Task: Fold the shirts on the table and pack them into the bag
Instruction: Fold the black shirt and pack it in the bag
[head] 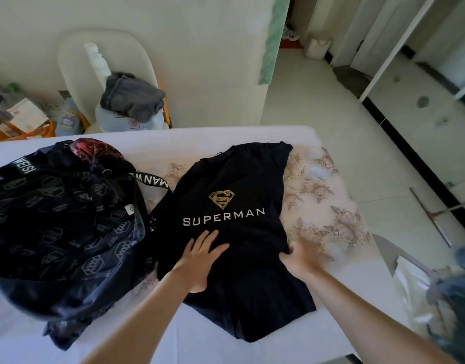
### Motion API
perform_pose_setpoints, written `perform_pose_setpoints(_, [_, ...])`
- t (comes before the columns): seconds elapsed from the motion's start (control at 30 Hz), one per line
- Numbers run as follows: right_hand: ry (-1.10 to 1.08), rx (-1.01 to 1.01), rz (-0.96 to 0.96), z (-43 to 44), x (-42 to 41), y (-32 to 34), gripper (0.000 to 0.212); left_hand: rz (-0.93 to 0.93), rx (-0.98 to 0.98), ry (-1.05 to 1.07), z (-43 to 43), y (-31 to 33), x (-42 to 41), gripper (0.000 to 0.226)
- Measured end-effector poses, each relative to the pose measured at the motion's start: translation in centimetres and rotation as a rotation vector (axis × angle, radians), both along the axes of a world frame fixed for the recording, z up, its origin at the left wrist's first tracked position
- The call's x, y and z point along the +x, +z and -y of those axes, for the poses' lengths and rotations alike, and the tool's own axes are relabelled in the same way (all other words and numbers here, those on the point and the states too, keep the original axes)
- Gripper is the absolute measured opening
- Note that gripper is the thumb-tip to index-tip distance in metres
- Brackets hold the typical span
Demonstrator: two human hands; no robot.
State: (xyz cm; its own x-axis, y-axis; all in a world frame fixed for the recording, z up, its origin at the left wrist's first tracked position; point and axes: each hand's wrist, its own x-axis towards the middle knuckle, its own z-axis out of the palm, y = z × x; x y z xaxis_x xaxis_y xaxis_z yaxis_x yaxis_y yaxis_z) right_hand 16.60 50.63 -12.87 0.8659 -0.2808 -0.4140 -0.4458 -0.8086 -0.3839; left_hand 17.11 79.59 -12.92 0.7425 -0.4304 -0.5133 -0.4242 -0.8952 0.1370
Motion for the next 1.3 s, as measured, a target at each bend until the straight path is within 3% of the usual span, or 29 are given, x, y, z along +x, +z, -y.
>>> perform_pose_setpoints(0.1, [0.006,0.155,0.086,-1.1,-1.9,1.5,0.033,0.031,-0.155,-0.030,2.4,0.5,-2.1,0.087])
perform_pose_setpoints(0.23, [-0.057,0.060,0.089,-0.7,-3.9,2.3,0.017,0.106,-0.169,-0.059,4.0,-0.1,-4.4,0.047])
perform_pose_setpoints(0.37, [-0.049,0.031,0.094,0.6,-6.0,2.9,0.043,0.057,-0.079,-0.120,2.6,-0.5,-5.5,0.042])
perform_pose_setpoints(0.43, [0.074,0.057,0.135,0.4,-6.6,3.1,0.055,0.107,-0.112,-0.084,1.7,-0.2,-6.1,0.026])
perform_pose_setpoints(0.53, [0.367,0.066,0.216,-0.9,-6.8,2.7,0.069,0.057,-0.025,-0.003,0.5,0.8,-7.3,0.029])
perform_pose_setpoints(0.6, [0.595,0.077,0.139,-2.1,-6.8,2.2,0.075,-0.033,0.143,0.041,-0.2,1.3,-7.7,0.029])
perform_pose_setpoints(0.67, [0.678,0.164,-0.004,-3.1,-6.9,1.8,0.075,-0.078,0.210,0.147,-0.2,1.8,-8.0,0.036])
perform_pose_setpoints(0.77, [0.476,0.317,0.118,-3.5,-7.0,0.9,0.057,0.084,0.107,0.176,1.2,2.3,-8.3,0.035])
perform_pose_setpoints(0.83, [0.197,0.319,0.241,-3.0,-6.7,0.9,0.041,0.137,-0.169,0.261,3.7,2.6,-8.8,0.024])
perform_pose_setpoints(0.93, [-0.064,0.199,0.074,-1.1,-5.8,0.7,0.026,0.041,-0.463,0.345,9.0,2.9,-9.4,0.034])
perform_pose_setpoints(1.0, [-0.035,0.152,-0.152,-0.2,-5.8,0.3,0.022,-0.023,-0.440,0.334,12.6,2.4,-9.8,0.052])
perform_pose_setpoints(1.1, [-0.032,0.368,-0.272,0.6,-6.4,0.4,0.027,-0.039,-0.261,0.290,15.5,1.2,-10.4,0.074])
perform_pose_setpoints(1.2, [-0.080,0.642,-0.276,1.4,-6.8,1.1,0.046,0.023,-0.236,0.356,15.1,0.1,-10.6,0.055])
perform_pose_setpoints(1.3, [0.061,0.641,-0.201,2.2,-6.7,0.7,0.051,0.075,-0.447,0.518,13.6,0.3,-10.4,0.035])
